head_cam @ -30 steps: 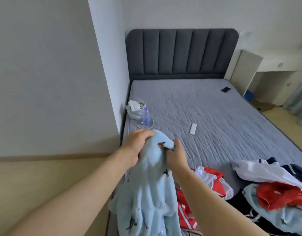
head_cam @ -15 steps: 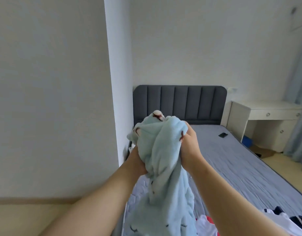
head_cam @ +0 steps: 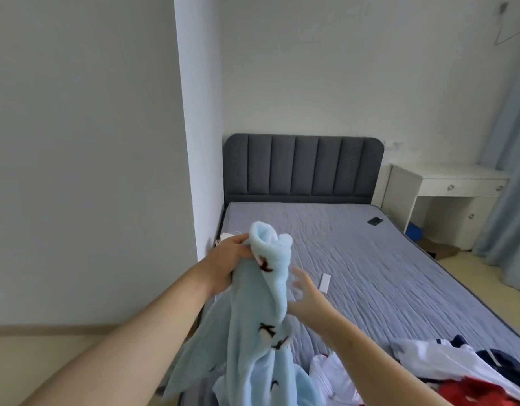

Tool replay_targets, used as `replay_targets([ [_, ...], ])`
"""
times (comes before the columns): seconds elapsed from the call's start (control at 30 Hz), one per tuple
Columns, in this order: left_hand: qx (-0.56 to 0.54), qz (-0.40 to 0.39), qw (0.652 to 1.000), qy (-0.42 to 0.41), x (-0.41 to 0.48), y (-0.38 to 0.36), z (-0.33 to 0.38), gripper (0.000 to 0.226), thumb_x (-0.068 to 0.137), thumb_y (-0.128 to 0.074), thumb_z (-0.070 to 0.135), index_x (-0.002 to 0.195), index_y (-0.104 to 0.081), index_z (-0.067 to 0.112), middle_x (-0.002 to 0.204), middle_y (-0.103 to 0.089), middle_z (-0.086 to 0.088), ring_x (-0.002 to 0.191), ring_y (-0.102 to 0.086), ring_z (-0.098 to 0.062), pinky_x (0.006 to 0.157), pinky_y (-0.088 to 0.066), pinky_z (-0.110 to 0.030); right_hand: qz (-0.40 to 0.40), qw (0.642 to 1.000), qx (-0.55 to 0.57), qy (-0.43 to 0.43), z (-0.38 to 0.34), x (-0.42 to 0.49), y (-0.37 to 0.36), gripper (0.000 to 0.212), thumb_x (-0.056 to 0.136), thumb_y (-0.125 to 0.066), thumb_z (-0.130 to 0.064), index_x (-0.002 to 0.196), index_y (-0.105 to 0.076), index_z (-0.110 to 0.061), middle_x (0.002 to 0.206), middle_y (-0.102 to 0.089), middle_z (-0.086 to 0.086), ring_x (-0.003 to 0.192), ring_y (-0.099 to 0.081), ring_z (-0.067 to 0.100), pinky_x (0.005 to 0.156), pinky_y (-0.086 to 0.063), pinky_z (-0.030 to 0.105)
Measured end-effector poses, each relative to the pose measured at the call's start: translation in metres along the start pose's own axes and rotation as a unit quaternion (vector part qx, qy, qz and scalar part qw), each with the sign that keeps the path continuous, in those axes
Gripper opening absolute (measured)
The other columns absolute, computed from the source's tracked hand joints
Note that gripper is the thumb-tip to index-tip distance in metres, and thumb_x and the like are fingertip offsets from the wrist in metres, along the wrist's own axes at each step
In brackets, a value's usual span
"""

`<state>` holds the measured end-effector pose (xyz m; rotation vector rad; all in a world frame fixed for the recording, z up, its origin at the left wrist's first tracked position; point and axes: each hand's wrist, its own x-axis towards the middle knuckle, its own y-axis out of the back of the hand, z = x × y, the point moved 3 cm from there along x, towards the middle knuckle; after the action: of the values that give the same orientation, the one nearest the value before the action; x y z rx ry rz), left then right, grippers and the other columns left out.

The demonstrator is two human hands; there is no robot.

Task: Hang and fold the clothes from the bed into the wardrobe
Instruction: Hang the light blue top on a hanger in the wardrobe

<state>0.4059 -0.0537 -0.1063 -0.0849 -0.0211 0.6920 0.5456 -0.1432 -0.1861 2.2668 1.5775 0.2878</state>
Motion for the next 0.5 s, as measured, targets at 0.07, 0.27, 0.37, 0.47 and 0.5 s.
replay_targets([
  [0.07,-0.02,-0.026,0.999,-0.005,-0.003,0.002,0.001,0.01,0.065,-0.065,0.023,0.069,-0.073,0.017,0.07,-0.067,-0.004,0.065,-0.065,-0.013,0.058,-0.052,-0.022,-0.052,0.998,0.033,0.018,-0.007,-0.002,-0.013,0.069,0.081,-0.068,-0.02,0.135,-0.029,-0.038,0.12,-0.039,-0.02,0.115,-0.039,0.004,0.088,-0.039,0.021],
  [0.27,-0.052,0.064,0.997,-0.009,-0.014,0.034,0.008,0.014,0.068,-0.061,0.022,0.065,-0.075,0.02,0.07,-0.071,-0.001,0.067,-0.068,-0.013,0.055,-0.052,-0.021,-0.058,0.991,0.113,0.031,-0.013,-0.004,-0.032,0.022,0.088,-0.056,-0.015,0.101,-0.061,-0.033,0.098,-0.069,-0.011,0.087,-0.066,0.003,0.065,-0.053,0.015],
  [0.37,-0.027,0.193,0.981,-0.022,-0.018,0.051,0.0,0.016,0.086,-0.059,0.018,0.091,-0.068,0.029,0.092,-0.072,0.002,0.085,-0.065,-0.012,0.062,-0.049,-0.022,0.043,0.989,0.136,0.031,-0.023,0.001,-0.021,0.007,0.092,-0.054,-0.018,0.093,-0.059,-0.023,0.094,-0.068,0.001,0.082,-0.066,0.016,0.07,-0.057,0.03],
  [0.47,-0.017,0.259,0.965,-0.03,-0.026,0.049,-0.023,0.019,0.094,-0.051,0.027,0.111,-0.049,0.035,0.097,-0.061,0.016,0.079,-0.059,0.004,0.056,-0.045,-0.014,0.104,0.979,0.17,0.046,-0.04,0.007,-0.014,0.008,0.093,-0.053,-0.023,0.089,-0.059,-0.021,0.087,-0.065,0.002,0.074,-0.064,0.017,0.063,-0.055,0.03],
  [0.5,-0.03,0.241,0.969,-0.037,-0.03,0.044,-0.033,0.029,0.092,-0.052,0.034,0.119,-0.041,0.034,0.103,-0.059,0.016,0.081,-0.06,0.006,0.059,-0.047,-0.013,0.118,0.971,0.201,0.049,-0.047,0.009,-0.012,0.01,0.093,-0.053,-0.024,0.085,-0.058,-0.025,0.084,-0.065,0.0,0.072,-0.063,0.015,0.06,-0.055,0.028],
])
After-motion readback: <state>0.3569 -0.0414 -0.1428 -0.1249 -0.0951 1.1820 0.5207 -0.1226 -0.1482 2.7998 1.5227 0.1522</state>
